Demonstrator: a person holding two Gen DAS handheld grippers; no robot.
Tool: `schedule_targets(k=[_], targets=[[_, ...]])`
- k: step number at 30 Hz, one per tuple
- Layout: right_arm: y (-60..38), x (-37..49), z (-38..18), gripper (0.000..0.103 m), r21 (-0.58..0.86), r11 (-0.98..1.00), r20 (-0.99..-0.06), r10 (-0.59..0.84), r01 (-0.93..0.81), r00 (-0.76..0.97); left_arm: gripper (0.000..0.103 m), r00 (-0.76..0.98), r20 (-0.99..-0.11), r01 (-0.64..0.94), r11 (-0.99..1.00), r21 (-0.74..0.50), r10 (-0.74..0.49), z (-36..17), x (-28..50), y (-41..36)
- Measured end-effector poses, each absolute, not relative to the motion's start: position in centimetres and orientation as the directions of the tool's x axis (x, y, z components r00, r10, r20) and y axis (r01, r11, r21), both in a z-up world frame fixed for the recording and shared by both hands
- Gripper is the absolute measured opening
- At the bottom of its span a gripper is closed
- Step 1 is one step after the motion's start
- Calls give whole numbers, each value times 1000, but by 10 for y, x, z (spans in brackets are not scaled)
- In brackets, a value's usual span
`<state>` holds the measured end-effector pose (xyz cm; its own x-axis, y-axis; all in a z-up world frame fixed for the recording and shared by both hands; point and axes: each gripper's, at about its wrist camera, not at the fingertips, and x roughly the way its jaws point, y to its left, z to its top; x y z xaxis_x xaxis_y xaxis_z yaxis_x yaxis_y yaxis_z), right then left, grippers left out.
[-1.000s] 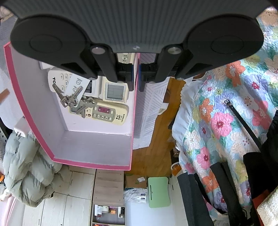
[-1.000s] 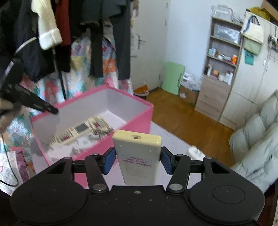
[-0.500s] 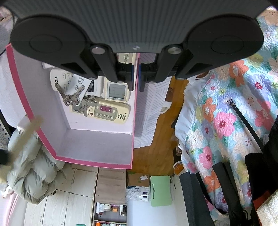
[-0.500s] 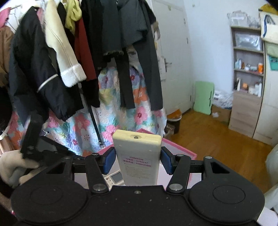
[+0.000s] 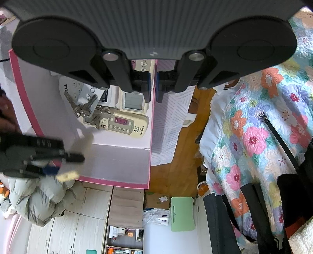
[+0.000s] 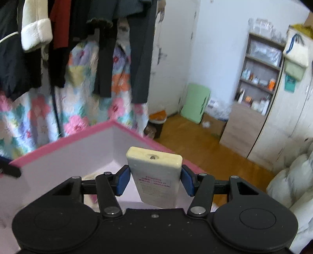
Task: Organize rigid objects
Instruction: 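Carry the white power bank into the pink box and release it, then move the right tool to the white charger cube and grasp it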
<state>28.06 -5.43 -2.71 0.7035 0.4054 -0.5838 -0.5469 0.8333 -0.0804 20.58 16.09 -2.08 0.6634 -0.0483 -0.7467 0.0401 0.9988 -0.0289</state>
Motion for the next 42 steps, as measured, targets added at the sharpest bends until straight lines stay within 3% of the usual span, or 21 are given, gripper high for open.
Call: schedule_targets(k=[12, 14, 18, 26, 32, 42], targets=[[-43, 245, -35, 60, -239, 789, -661, 295, -567, 690, 4, 668, -743, 41, 999, -33, -52, -22, 205, 163], [-42, 237, -33, 54, -244, 775, -685, 287, -582, 669, 4, 668, -743, 41, 999, -31, -50, -22, 204, 163], [-49, 219, -21, 55, -156, 775, -715, 339, -612, 612, 4, 666, -744, 40, 999, -33, -51, -22, 205, 163], [-120, 195, 20, 62, 46, 823, -585, 482, -567, 653, 4, 668, -743, 36, 999, -33, -49, -22, 205, 161], [-184, 208, 10, 63, 52, 915, -596, 350, -400, 723, 4, 667, -744, 35, 999, -33, -48, -22, 205, 161], [-250, 234, -40, 63, 155, 966, -677, 257, -209, 689, 4, 663, -747, 36, 999, -24, -42, -21, 206, 162]])
